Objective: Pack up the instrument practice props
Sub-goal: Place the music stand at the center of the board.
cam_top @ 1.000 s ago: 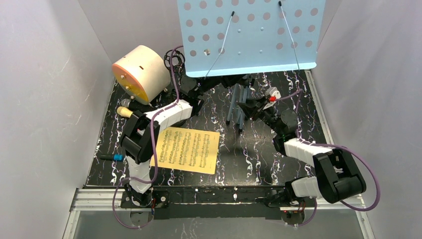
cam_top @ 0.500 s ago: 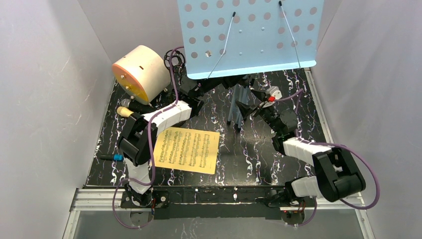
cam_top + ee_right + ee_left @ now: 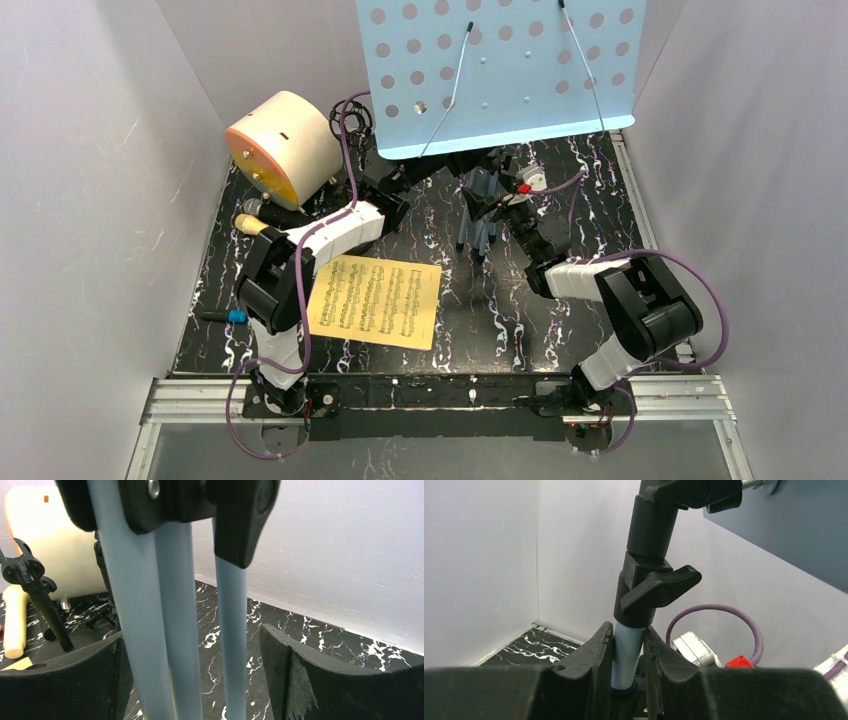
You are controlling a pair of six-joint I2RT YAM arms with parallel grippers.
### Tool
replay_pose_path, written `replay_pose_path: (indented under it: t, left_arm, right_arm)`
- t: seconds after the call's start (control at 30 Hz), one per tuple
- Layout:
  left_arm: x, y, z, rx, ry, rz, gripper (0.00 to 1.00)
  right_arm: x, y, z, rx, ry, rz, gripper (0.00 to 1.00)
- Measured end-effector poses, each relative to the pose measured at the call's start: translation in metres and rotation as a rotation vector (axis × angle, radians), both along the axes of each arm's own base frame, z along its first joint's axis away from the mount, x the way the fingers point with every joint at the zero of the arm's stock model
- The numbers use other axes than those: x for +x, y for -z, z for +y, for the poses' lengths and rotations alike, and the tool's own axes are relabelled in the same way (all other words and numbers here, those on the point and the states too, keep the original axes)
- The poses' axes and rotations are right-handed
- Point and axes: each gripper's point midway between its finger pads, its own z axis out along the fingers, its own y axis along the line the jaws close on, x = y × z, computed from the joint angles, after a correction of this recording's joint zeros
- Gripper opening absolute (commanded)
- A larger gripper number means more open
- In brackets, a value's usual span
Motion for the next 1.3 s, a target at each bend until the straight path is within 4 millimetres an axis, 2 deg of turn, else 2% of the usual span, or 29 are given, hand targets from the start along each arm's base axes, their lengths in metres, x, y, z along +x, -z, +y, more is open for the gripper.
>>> replay_pose_path:
  t: [0.2, 0.53, 0.67, 0.77, 0.93, 1.13, 1.3]
  left_arm:
    - [0.004, 0.0, 0.0, -0.002, -0.015, 0.016, 0.0]
    - [0.012, -0.001, -0.003, 0.001, 0.001, 0.104, 0.0]
    - [0.01, -0.001, -0.006, 0.004, 0.039, 0.153, 0.0]
    - [0.009, 0.001, -0.007, 0.001, 0.063, 0.207, 0.0]
    - [0.008, 0.013, -0.011, 0.012, 0.088, 0.325, 0.0]
    - [0.003, 0.042, -0.021, 0.027, 0.079, 0.463, 0.0]
    - [-0.014, 0.075, -0.037, 0.048, 0.072, 0.574, 0.0]
  right_arm:
    - [0.0, 0.008, 0.01, -0.006, 0.001, 0.015, 0.82]
    - [0.002, 0.013, 0.013, -0.02, 0.018, 0.041, 0.45]
    - [-0.005, 0.014, 0.012, -0.035, 0.0, 0.109, 0.37]
    - [-0.018, 0.017, 0.012, -0.037, -0.035, 0.196, 0.26]
    - [-0.046, 0.027, 0.013, -0.019, -0.089, 0.374, 0.16]
    - [-0.084, 0.043, 0.006, 0.019, -0.108, 0.548, 0.09]
    - [-0.117, 0.066, -0.005, 0.064, -0.102, 0.687, 0.03]
